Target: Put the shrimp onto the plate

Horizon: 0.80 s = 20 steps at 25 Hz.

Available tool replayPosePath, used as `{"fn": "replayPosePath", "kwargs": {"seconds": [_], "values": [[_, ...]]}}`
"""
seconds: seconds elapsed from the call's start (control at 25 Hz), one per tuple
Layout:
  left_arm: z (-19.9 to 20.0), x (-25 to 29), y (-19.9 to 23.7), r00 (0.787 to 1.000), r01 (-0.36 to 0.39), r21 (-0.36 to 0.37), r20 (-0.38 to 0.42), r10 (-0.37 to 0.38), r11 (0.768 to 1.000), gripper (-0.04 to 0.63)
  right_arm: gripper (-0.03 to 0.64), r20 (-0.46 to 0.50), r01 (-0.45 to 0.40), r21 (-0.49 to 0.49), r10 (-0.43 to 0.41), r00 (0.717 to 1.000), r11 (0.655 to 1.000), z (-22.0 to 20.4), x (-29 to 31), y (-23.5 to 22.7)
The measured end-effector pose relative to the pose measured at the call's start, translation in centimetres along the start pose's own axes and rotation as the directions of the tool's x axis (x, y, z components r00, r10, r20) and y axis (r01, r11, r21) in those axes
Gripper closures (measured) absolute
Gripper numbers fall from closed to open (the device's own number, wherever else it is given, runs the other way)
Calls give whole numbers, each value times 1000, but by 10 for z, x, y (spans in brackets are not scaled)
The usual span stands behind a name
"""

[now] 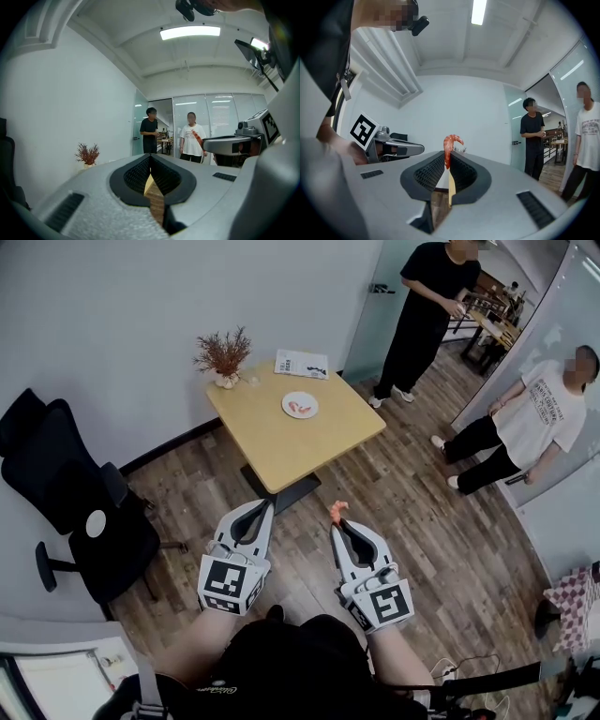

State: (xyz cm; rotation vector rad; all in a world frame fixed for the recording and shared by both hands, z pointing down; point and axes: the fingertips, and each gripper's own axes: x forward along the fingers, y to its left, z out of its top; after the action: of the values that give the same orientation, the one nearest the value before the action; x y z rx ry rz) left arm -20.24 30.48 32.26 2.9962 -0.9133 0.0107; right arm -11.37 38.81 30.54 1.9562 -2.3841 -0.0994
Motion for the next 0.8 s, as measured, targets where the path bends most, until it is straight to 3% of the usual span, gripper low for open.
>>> {"fn": "replayPosePath", "kwargs": {"seconds": [0.44, 0.8], "values": [[5, 38, 6, 1000, 29, 1, 9, -29, 1000, 591, 580, 36, 28, 0, -28, 999, 1000, 5, 22, -30], [-15, 106, 14, 999, 11, 5, -35, -11, 1000, 591, 580, 29, 0, 29, -1, 1000, 1000, -19, 58, -90]]}}
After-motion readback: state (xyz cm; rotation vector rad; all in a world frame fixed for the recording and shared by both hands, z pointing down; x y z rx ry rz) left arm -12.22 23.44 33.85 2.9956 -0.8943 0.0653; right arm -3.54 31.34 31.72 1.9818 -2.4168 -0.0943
